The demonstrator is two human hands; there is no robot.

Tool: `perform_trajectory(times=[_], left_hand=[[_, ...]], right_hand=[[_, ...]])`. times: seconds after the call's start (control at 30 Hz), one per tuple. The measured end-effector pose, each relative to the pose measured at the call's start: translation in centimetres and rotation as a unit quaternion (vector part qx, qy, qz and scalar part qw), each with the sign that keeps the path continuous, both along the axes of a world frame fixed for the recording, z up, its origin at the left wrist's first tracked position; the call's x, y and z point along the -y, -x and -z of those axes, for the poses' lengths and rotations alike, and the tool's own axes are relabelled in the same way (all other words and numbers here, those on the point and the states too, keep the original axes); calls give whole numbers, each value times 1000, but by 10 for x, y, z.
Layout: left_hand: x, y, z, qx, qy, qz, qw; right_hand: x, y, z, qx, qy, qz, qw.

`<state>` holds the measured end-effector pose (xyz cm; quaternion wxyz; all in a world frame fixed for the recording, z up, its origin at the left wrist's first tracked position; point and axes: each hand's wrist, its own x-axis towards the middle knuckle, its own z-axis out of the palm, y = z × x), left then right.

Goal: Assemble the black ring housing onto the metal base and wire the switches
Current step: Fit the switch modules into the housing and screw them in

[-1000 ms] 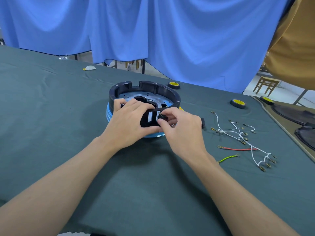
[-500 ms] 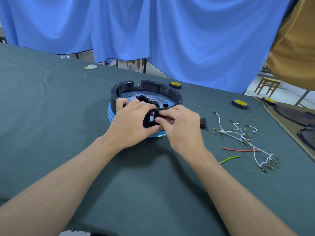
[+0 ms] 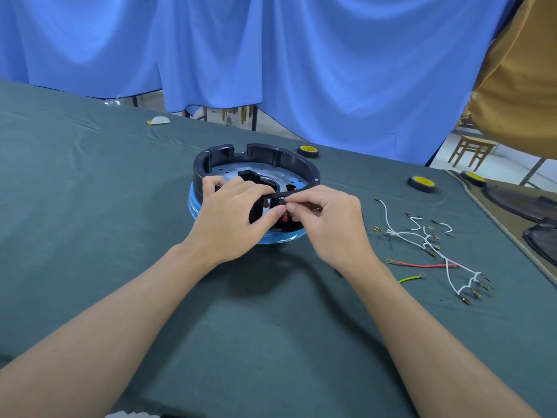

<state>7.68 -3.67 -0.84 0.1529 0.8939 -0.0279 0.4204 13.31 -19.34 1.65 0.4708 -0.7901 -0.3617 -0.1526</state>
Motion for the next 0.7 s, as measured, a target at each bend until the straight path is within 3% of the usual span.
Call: perform_trajectory(times=[0.23, 0.7], left_hand=[[2, -3, 0, 17, 37, -2, 999], [-4, -2, 2, -12, -8, 0, 1000]], right_hand=[[-4, -1, -1, -45, -15, 11, 999], [-5, -3, 17, 93, -7, 8, 996]])
